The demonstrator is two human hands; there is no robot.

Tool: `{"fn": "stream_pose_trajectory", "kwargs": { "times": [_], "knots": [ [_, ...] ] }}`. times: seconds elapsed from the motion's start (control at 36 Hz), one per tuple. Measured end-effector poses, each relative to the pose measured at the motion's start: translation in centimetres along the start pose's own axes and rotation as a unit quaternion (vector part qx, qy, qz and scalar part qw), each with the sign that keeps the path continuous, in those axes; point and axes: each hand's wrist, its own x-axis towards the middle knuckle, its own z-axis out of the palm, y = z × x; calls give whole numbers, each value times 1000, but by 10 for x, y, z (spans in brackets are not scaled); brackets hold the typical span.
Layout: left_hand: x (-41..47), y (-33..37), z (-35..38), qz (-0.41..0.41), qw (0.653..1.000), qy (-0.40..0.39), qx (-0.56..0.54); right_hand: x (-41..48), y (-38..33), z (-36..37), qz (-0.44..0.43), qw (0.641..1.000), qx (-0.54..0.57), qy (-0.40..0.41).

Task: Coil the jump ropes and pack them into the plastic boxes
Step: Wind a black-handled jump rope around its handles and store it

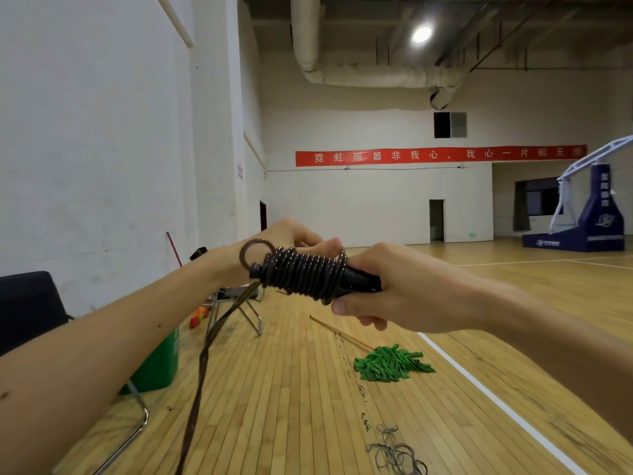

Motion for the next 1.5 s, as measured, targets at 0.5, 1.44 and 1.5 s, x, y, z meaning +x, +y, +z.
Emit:
{"fn": "stream_pose_trajectory", "kwargs": {
  "times": [0.5,1.44,1.5],
  "knots": [
    [-16,17,24,-216,959,-5,-186,15,11,1,7,976,44,215],
    [-26,56,-12,144,903,46,401,13,29,-7,134,988,-60,-53],
    [-22,56,-15,142,909,49,388,13,23,-6,114,989,-72,-62]
  ]
}}
